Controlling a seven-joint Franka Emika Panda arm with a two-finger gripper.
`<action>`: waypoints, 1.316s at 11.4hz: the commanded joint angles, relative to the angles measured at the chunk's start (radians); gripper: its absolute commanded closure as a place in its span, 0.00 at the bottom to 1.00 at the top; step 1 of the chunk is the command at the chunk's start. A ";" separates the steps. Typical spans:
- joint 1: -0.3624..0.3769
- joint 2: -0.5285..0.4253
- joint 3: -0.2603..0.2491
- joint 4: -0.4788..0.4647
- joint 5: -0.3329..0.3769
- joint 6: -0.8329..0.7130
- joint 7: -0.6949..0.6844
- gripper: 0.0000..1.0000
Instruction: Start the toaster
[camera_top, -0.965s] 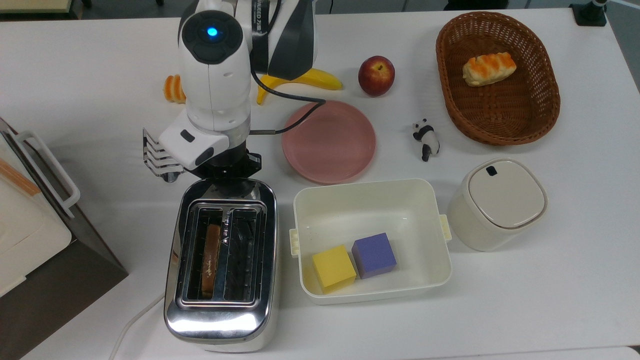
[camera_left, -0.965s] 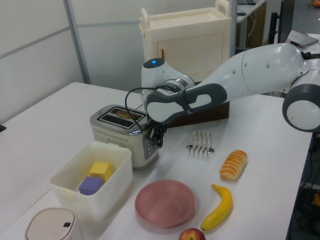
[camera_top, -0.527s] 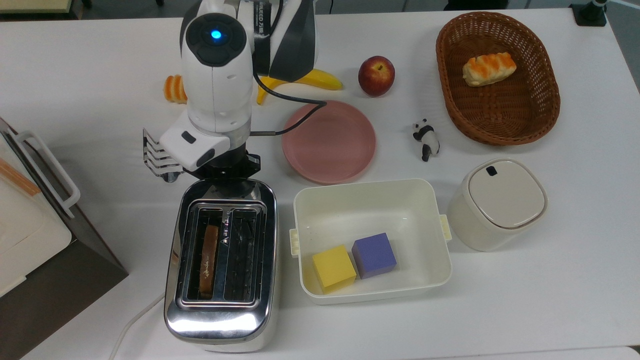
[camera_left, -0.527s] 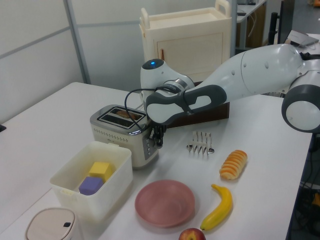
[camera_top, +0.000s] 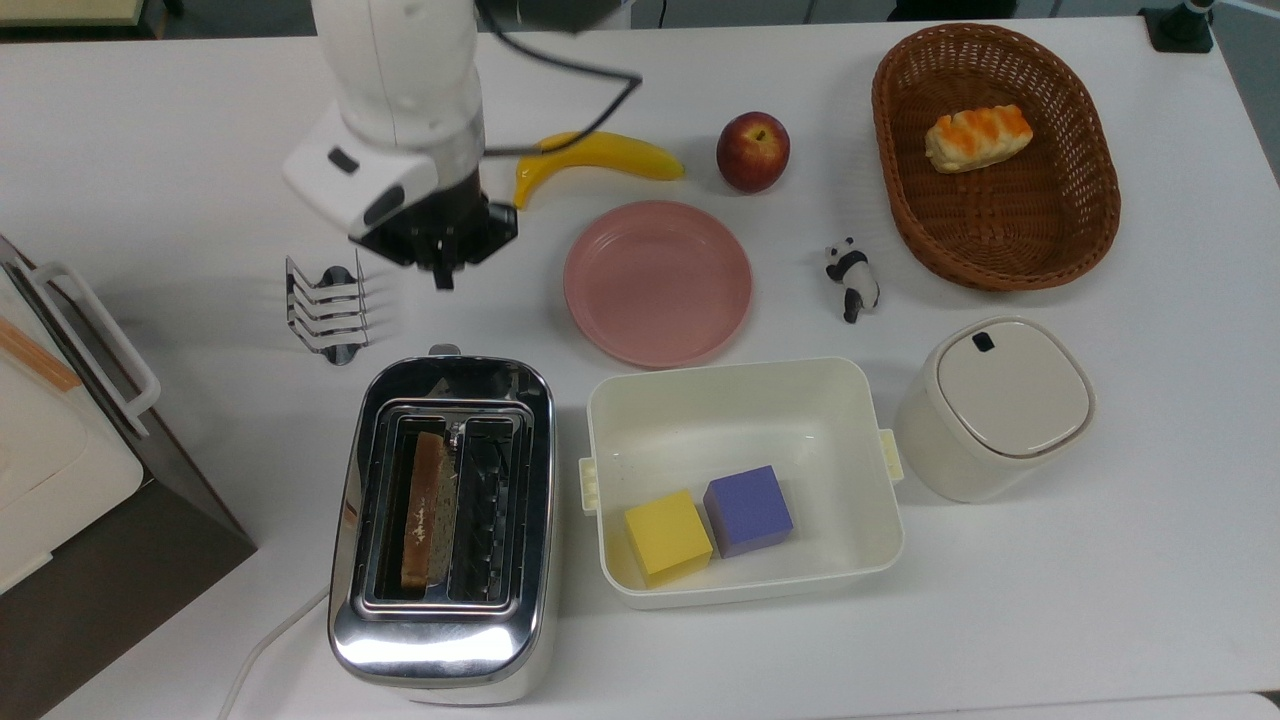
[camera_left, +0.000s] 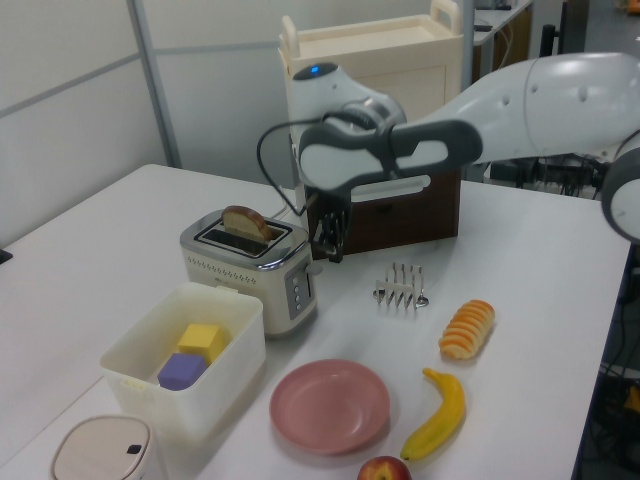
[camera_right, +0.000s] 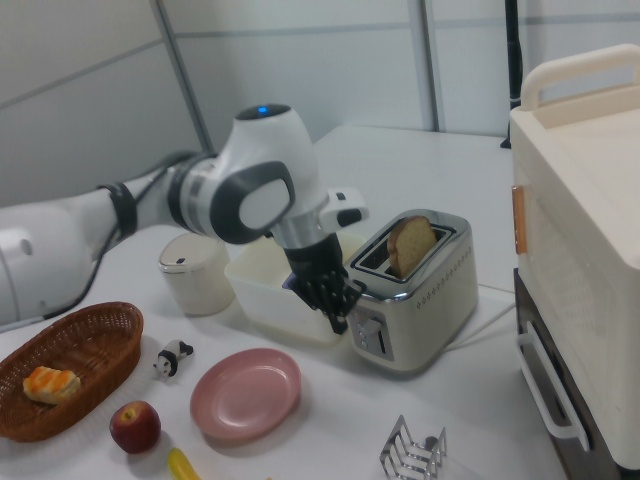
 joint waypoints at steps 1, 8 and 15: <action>0.020 -0.074 0.000 -0.031 0.046 -0.106 -0.029 0.83; 0.082 -0.206 0.001 -0.073 0.047 -0.255 0.002 0.00; 0.062 -0.245 0.001 -0.077 0.047 -0.266 0.160 0.00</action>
